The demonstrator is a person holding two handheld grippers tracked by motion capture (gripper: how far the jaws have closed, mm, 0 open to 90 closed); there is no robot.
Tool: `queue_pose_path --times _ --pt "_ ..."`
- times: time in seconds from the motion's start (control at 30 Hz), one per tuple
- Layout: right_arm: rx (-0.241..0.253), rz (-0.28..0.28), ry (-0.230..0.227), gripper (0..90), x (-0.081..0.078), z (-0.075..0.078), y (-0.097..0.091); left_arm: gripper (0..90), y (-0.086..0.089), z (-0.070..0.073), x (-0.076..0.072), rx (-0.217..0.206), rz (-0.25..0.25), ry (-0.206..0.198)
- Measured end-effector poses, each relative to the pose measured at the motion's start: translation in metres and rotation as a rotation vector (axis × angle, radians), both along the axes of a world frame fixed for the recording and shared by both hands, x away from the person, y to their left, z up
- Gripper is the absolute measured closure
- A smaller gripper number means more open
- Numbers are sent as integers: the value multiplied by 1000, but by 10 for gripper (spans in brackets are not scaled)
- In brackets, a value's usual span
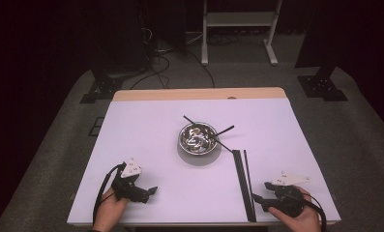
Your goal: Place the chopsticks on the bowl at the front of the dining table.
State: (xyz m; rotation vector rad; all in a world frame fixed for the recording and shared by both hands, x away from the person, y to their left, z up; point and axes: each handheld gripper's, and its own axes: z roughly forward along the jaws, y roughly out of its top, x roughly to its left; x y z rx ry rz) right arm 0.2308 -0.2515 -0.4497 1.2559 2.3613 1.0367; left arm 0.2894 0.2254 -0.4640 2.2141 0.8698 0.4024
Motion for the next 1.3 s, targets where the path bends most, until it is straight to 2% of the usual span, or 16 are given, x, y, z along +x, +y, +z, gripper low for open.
queue_pose_path --times 0.7,1.3 --pt "-49 28 3 338 -2 -4 9 0 0 0 0 0 0 1" --pt "-90 -8 -4 331 0 -4 -1 0 0 0 0 1 0 1"
